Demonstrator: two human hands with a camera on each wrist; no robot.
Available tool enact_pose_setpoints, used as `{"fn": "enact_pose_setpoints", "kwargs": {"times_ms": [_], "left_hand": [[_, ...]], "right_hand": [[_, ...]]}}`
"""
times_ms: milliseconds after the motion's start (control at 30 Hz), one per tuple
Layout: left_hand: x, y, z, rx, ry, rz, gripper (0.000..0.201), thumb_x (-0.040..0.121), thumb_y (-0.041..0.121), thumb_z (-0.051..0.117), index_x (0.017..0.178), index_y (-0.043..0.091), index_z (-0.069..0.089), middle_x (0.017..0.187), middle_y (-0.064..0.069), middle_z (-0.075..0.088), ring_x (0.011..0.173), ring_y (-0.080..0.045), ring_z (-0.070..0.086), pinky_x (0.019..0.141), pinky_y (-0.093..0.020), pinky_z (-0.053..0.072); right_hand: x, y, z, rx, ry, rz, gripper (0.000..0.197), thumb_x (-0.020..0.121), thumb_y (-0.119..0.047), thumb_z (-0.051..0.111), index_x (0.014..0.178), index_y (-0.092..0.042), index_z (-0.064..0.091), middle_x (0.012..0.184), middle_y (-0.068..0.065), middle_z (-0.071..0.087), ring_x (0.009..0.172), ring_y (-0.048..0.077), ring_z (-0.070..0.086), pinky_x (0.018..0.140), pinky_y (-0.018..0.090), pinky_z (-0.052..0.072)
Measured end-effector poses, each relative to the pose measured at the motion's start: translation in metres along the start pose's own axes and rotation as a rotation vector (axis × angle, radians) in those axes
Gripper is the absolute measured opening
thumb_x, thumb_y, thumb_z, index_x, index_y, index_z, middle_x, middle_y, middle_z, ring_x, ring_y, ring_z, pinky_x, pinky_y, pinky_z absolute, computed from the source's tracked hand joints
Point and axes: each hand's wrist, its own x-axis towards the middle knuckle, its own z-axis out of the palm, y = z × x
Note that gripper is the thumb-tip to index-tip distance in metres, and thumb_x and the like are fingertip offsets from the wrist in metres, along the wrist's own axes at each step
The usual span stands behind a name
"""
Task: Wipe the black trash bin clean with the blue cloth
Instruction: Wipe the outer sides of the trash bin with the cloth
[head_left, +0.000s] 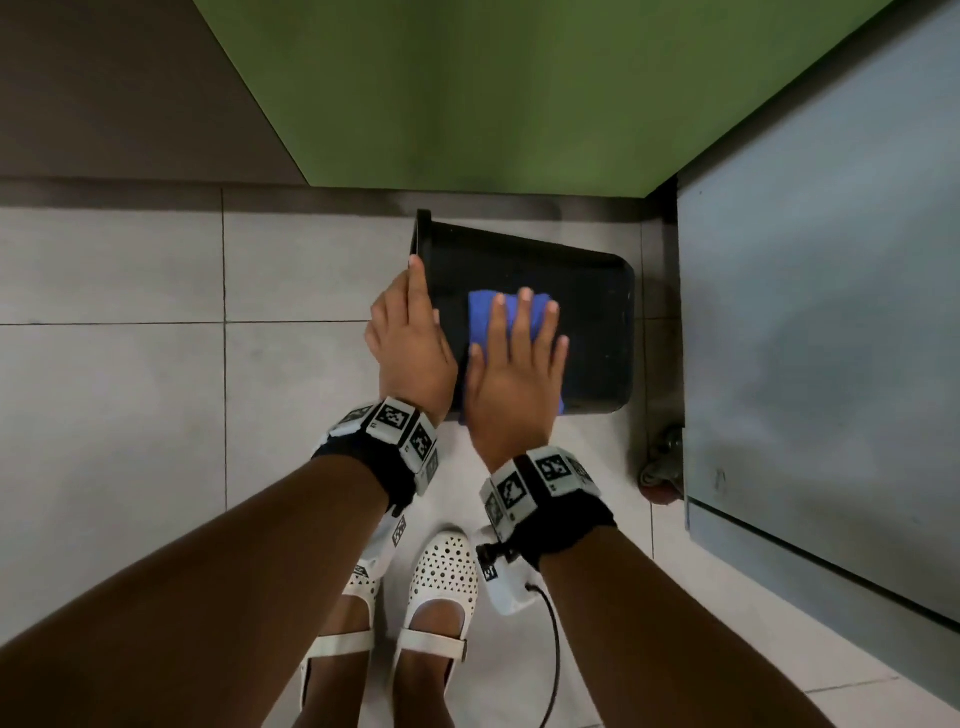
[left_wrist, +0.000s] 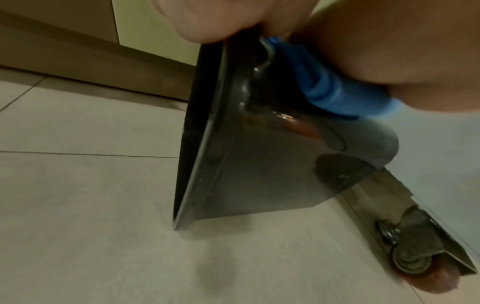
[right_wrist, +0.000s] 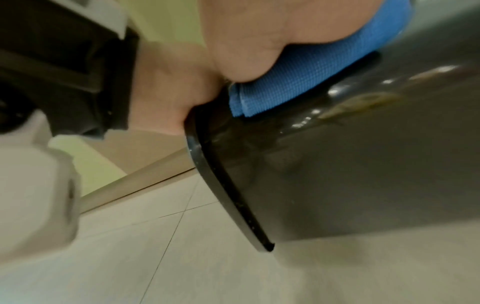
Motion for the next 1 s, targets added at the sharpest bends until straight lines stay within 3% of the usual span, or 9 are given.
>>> {"fn": "enact_pose_setpoints", "kwargs": {"times_ms": [67, 133, 200, 333, 467, 533, 633, 800, 1000], "left_hand": [[0.0, -0.001, -0.001, -0.014, -0.001, 0.04, 0.058, 0.091, 0.012, 0.039, 0.145, 0.004, 0.017, 0.15, -0.016, 0.027, 0.136, -0.031, 0.026, 0.114, -0.042, 0.021], [0.001, -0.003, 0.0, -0.043, 0.013, 0.097, 0.056, 0.089, 0.014, 0.029, 0.142, -0.003, 0.022, 0.148, -0.022, 0.029, 0.135, -0.036, 0.03, 0.114, -0.04, 0.023], [0.0, -0.003, 0.001, -0.048, 0.021, 0.11, 0.054, 0.089, 0.009, 0.027, 0.141, -0.005, 0.022, 0.147, -0.024, 0.03, 0.132, -0.039, 0.033, 0.112, -0.037, 0.024], [-0.001, 0.0, 0.0, -0.047, 0.023, 0.077, 0.055, 0.091, -0.003, 0.033, 0.144, 0.0, 0.017, 0.148, -0.019, 0.029, 0.124, -0.036, 0.035, 0.108, -0.032, 0.028], [-0.005, 0.001, 0.0, -0.066, -0.004, 0.043, 0.06, 0.09, -0.005, 0.034, 0.145, 0.004, 0.012, 0.149, -0.017, 0.026, 0.124, -0.032, 0.034, 0.107, -0.03, 0.027], [-0.004, 0.001, -0.001, -0.07, -0.004, 0.056, 0.059, 0.09, -0.004, 0.033, 0.145, 0.002, 0.013, 0.149, -0.018, 0.026, 0.122, -0.034, 0.036, 0.106, -0.033, 0.029], [-0.002, -0.002, -0.002, -0.077, -0.012, 0.07, 0.056, 0.091, 0.01, 0.028, 0.145, 0.003, 0.016, 0.15, -0.017, 0.026, 0.123, -0.035, 0.036, 0.105, -0.04, 0.031], [-0.006, -0.008, -0.001, -0.065, -0.01, 0.071, 0.062, 0.087, 0.03, 0.014, 0.145, 0.008, 0.018, 0.151, -0.012, 0.028, 0.128, -0.03, 0.033, 0.105, -0.037, 0.028], [0.0, -0.007, 0.0, -0.076, 0.002, 0.037, 0.056, 0.09, 0.024, 0.02, 0.145, 0.011, 0.02, 0.15, -0.008, 0.031, 0.124, -0.032, 0.035, 0.101, -0.037, 0.03]], "right_hand": [[0.012, -0.006, -0.007, -0.024, -0.035, -0.128, 0.054, 0.095, -0.035, 0.02, 0.144, -0.013, 0.03, 0.151, 0.013, 0.029, 0.14, 0.035, 0.022, 0.112, 0.046, 0.016], [0.036, -0.001, -0.014, -0.005, -0.06, -0.217, 0.052, 0.098, -0.035, 0.021, 0.147, -0.018, 0.021, 0.155, 0.008, 0.019, 0.144, 0.03, 0.011, 0.115, 0.045, 0.009], [0.059, 0.013, -0.021, 0.024, -0.057, -0.195, 0.051, 0.1, -0.035, 0.025, 0.148, -0.021, 0.016, 0.157, 0.005, 0.012, 0.145, 0.027, 0.003, 0.116, 0.046, 0.006], [0.072, 0.054, -0.027, 0.028, -0.042, 0.091, 0.053, 0.1, -0.037, 0.023, 0.149, -0.022, 0.008, 0.157, 0.007, 0.007, 0.144, 0.029, 0.0, 0.116, 0.049, 0.005], [0.04, 0.059, -0.02, 0.055, -0.012, 0.363, 0.054, 0.1, -0.037, 0.019, 0.149, -0.02, 0.003, 0.158, 0.008, -0.001, 0.144, 0.03, -0.006, 0.116, 0.048, 0.0], [0.022, 0.041, -0.016, 0.064, -0.042, 0.312, 0.054, 0.1, -0.036, 0.018, 0.149, -0.021, 0.0, 0.158, 0.007, -0.004, 0.144, 0.03, -0.009, 0.115, 0.045, -0.004], [0.011, 0.013, -0.012, 0.02, -0.09, 0.056, 0.054, 0.099, -0.038, 0.015, 0.149, -0.022, 0.003, 0.158, 0.005, -0.002, 0.144, 0.03, -0.007, 0.112, 0.043, -0.006], [0.065, -0.006, -0.026, -0.006, -0.097, -0.312, 0.049, 0.101, -0.036, 0.024, 0.148, -0.027, 0.016, 0.157, -0.002, 0.012, 0.145, 0.024, 0.001, 0.116, 0.047, 0.006], [0.117, -0.009, -0.038, 0.044, -0.221, -0.086, 0.047, 0.1, -0.036, 0.019, 0.146, -0.027, 0.022, 0.155, -0.003, 0.022, 0.145, 0.024, 0.001, 0.115, 0.051, 0.006]]}}
